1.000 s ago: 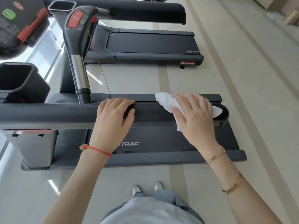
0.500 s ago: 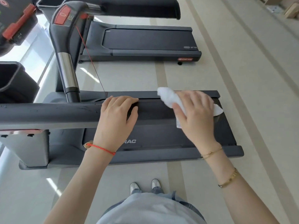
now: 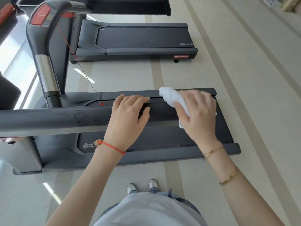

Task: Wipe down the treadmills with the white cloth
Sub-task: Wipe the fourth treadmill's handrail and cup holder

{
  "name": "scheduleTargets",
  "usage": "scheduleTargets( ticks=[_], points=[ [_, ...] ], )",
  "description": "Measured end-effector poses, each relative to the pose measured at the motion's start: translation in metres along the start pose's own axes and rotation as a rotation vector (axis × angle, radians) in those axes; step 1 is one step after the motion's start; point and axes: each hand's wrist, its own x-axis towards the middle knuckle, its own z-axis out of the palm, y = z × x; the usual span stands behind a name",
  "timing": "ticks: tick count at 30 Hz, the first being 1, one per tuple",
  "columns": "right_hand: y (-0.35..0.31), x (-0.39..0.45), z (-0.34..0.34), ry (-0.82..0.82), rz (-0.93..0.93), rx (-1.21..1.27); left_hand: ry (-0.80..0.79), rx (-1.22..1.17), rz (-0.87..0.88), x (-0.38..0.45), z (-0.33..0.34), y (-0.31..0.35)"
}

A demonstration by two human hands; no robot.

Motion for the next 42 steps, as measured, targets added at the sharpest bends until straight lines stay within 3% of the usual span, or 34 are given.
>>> scheduleTargets(
  ticks=[4,9,11,13,16,18,23,25,27,29,31,32,35,38,40,42],
  points=[
    [0.021,0.019,-0.004,-0.137,0.302,0.34,-0.021,0.014,0.013,0.005,0.009,0.013],
    [0.014,-0.022,-0.004,0.022,0.284,0.411,-0.03,0.05,0.006,0.011,0.02,0.025],
    [0.017,-0.032,-0.005,0.013,0.26,0.429,-0.009,0.069,-0.007,0.011,0.023,0.029],
    [0.026,-0.021,-0.006,-0.068,0.333,0.512,0.012,0.081,-0.009,0.011,0.024,0.03],
    [0.046,0.007,-0.007,-0.276,0.638,0.758,0.035,0.079,-0.01,0.011,0.024,0.03],
    [0.051,0.007,-0.005,-0.318,0.71,0.817,0.036,0.083,-0.007,0.011,0.024,0.03],
    [0.034,-0.02,-0.005,0.013,0.452,0.712,0.032,0.08,0.008,0.013,0.025,0.03],
    [0.034,-0.024,-0.003,0.04,0.352,0.679,0.038,0.085,0.016,0.013,0.026,0.03],
    [0.044,-0.016,-0.002,-0.06,0.448,0.717,0.046,0.087,0.017,0.013,0.026,0.031],
    [0.057,0.002,-0.004,-0.311,0.628,0.855,0.052,0.088,0.015,0.013,0.026,0.031],
    [0.069,0.019,-0.005,-0.567,0.657,0.863,0.05,0.093,0.017,0.012,0.026,0.031],
    [0.071,0.024,-0.005,-0.612,0.656,0.836,0.048,0.097,0.015,0.012,0.026,0.032],
    [0.061,0.011,-0.009,-0.435,0.622,0.807,0.039,0.101,0.009,0.011,0.026,0.033],
    [0.044,-0.017,-0.011,-0.201,0.339,0.53,0.044,0.1,-0.001,0.012,0.027,0.034],
    [0.041,-0.018,-0.012,-0.181,0.256,0.423,0.051,0.098,-0.006,0.011,0.028,0.034],
    [0.046,-0.007,-0.011,-0.241,0.271,0.473,0.057,0.1,-0.008,0.011,0.028,0.034]
  ],
)
